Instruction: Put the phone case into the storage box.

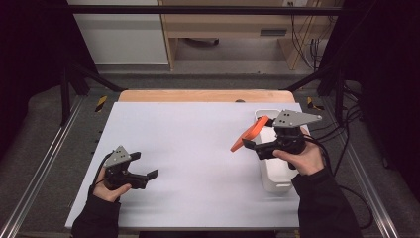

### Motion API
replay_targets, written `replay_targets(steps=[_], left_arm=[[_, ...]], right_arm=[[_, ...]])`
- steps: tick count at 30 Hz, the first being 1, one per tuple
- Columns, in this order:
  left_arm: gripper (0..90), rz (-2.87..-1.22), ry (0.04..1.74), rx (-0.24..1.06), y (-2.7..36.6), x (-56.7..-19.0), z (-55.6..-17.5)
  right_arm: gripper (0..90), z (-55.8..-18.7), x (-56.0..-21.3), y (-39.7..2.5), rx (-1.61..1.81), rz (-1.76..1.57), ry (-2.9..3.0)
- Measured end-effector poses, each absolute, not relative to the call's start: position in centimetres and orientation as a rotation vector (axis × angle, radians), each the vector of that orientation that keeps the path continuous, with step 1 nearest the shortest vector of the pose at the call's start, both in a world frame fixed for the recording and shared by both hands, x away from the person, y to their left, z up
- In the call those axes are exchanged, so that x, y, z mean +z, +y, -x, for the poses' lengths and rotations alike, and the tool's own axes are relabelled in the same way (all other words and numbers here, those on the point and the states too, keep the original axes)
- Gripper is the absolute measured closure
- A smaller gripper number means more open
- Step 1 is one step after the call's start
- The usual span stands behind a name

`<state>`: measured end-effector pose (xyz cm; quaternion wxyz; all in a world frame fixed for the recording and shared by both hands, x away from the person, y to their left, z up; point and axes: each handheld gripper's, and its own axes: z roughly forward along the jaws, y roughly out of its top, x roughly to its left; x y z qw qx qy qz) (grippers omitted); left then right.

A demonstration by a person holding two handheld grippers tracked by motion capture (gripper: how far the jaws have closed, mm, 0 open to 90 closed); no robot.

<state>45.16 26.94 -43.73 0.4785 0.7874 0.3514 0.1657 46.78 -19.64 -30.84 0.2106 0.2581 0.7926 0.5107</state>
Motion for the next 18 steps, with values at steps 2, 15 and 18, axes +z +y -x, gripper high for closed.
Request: replay_targets(steps=[2, 15, 18], left_arm=[[1.9, -1.923, 0.865, 0.403, 27.1, -43.9, -45.1], [1.4, -1.934, 0.885, 0.434, 27.8, -44.3, -45.2], [1.4, -1.923, 0.891, 0.435, 28.0, -44.4, -45.2]], right_arm=[[15.9, -46.9, -30.6, -20.0, 1.419, -0.738, 2.181], [15.9, -48.4, -29.0, -21.1, 1.357, -0.857, 2.095], [15.9, -48.7, -28.6, -21.3, 1.344, -0.886, 2.077]])
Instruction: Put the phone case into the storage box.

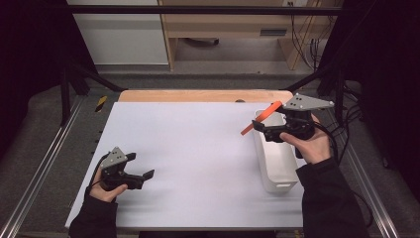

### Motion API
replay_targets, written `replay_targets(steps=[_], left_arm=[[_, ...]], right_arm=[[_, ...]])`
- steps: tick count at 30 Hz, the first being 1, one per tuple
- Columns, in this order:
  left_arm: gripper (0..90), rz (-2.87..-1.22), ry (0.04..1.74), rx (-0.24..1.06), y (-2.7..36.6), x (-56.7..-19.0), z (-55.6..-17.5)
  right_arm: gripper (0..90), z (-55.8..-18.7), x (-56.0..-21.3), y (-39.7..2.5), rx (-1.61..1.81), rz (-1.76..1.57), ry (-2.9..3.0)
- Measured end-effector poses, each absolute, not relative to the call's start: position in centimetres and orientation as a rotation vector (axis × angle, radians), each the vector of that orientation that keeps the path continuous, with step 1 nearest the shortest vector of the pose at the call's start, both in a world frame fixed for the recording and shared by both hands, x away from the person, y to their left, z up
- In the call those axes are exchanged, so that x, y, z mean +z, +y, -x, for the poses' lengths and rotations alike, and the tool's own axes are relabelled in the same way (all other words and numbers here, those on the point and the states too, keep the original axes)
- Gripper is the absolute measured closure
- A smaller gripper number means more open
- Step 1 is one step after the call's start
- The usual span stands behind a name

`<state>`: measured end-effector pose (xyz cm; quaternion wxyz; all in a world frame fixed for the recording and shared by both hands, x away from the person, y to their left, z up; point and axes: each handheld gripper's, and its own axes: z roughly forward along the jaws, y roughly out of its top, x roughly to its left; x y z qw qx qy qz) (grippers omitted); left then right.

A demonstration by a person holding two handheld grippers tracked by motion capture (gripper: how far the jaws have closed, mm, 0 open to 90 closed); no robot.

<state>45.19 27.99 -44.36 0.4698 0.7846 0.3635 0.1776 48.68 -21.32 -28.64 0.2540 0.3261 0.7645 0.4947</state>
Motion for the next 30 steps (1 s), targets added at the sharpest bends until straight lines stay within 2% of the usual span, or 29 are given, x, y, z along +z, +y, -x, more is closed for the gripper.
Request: replay_targets(steps=[11, 30], left_arm=[[1.4, -1.936, 0.88, 0.424, 27.9, -44.6, -45.3], [1.4, -1.955, 0.861, 0.412, 27.5, -44.8, -45.3]], right_arm=[[15.9, -50.7, -28.1, -23.0, 1.203, -1.082, 1.983], [16.0, -54.4, -30.3, -23.5, 1.052, -1.267, 1.888]])
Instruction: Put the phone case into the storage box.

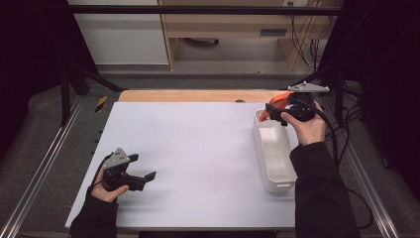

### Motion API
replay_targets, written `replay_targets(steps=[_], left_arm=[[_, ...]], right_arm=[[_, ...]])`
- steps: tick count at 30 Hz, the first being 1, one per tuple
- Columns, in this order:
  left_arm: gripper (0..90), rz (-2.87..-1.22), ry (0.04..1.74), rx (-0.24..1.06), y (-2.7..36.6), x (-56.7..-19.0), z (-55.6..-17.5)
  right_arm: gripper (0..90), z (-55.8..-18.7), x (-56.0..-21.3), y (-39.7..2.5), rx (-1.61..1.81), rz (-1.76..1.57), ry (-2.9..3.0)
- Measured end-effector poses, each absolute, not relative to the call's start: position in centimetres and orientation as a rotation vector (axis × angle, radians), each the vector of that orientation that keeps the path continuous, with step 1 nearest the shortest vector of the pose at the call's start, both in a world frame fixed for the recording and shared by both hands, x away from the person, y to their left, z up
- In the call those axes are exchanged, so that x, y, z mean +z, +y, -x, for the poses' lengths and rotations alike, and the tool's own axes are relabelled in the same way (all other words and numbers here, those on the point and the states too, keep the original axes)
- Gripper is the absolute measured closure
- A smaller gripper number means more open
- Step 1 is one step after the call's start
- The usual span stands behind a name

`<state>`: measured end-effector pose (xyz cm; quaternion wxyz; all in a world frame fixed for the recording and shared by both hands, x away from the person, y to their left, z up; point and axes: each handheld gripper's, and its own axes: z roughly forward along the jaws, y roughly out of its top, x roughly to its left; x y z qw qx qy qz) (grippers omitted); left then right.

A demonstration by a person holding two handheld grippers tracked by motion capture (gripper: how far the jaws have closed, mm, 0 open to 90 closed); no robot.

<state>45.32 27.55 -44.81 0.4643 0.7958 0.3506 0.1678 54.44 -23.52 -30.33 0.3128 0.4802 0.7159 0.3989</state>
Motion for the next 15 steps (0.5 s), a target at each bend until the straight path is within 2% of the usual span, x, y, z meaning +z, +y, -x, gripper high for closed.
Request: replay_targets(steps=[15], left_arm=[[1.5, -1.968, 0.849, 0.403, 27.4, -44.9, -45.4]], right_arm=[[15.9, -57.0, -32.5, -23.2, 0.943, -1.384, 1.834]])
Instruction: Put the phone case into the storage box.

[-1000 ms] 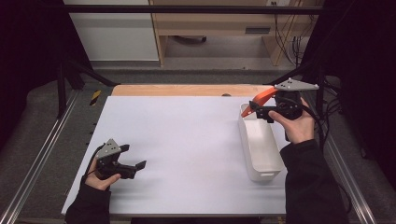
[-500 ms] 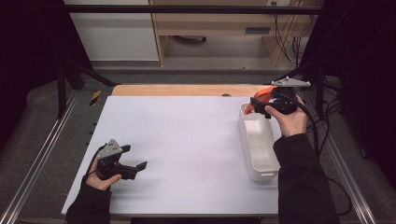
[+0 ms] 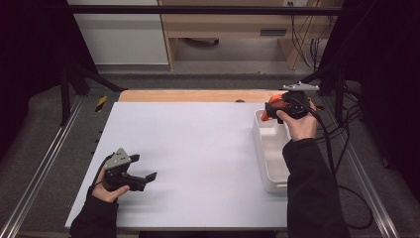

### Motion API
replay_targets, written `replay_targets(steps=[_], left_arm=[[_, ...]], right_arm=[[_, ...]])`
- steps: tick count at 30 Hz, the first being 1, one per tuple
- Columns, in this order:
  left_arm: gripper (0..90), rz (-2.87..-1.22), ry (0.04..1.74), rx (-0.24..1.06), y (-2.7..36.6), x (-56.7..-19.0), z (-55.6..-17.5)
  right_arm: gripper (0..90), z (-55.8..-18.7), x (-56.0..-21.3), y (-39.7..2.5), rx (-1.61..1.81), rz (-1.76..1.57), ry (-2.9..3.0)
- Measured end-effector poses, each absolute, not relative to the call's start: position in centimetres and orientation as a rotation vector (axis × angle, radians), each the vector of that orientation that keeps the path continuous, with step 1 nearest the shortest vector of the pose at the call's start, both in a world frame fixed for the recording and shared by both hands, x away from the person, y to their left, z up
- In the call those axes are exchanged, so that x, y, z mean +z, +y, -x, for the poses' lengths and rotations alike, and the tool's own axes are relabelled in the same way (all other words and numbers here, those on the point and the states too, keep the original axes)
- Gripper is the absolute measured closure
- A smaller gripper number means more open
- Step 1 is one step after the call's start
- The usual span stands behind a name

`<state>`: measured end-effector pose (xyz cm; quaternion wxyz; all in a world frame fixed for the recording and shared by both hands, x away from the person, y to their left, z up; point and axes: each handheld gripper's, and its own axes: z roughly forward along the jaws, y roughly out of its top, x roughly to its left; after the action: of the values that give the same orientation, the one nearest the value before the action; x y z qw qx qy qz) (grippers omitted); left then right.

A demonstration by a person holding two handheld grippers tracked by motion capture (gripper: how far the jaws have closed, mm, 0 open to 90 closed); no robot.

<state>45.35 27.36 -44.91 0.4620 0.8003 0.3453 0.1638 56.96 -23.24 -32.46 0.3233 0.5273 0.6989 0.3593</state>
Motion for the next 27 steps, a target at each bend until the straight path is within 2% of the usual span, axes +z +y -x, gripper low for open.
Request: replay_targets(steps=[13, 27], left_arm=[[1.5, -1.981, 0.844, 0.4, 27.1, -45.1, -45.4], [1.4, -1.988, 0.837, 0.397, 27.1, -45.1, -45.5]], right_arm=[[15.8, -59.0, -35.1, -23.1, 0.908, -1.477, 1.851], [15.8, -60.6, -36.4, -22.5, 0.86, -1.539, 1.833]])
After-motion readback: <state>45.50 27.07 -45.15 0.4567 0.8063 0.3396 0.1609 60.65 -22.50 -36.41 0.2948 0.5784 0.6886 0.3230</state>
